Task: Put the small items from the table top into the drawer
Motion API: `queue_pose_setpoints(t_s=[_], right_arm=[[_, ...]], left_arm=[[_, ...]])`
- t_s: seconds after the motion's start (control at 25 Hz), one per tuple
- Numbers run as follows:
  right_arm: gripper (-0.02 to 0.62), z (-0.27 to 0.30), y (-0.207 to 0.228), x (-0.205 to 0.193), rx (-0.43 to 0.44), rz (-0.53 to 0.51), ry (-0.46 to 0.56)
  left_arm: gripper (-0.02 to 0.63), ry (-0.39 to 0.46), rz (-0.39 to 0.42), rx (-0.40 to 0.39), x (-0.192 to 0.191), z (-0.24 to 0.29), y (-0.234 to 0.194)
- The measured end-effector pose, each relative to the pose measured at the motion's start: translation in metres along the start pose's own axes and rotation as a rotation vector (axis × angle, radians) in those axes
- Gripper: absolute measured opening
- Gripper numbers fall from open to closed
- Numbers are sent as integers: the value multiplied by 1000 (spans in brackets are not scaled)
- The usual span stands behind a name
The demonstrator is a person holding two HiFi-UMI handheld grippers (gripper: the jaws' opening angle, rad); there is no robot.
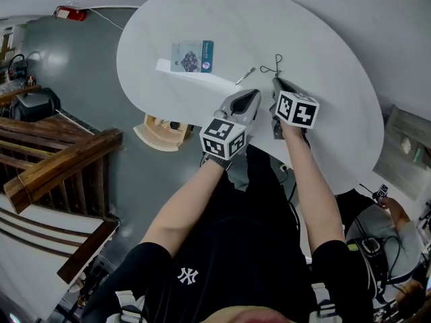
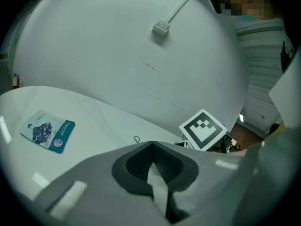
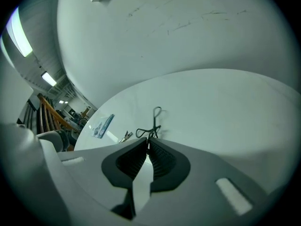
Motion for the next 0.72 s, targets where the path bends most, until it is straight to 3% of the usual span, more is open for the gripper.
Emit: queue_pose_setpoints(t_s=[0.32, 0.72], right_arm=[[40, -11, 5, 1, -33, 48, 19], [40, -41, -13, -11, 19, 117, 76]], left_arm=[[0, 5, 7, -13, 1, -6, 0], [0, 21, 38, -53, 2, -20, 8]])
Point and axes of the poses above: the fingertips, and each gripper's own axes: z forward along the fingers, y to its right, x out of its top, the point moved 1 cm from there along -z, backward along the fingers, and after that the axes turned 10 degrees about -y, right-handed, at the moved point
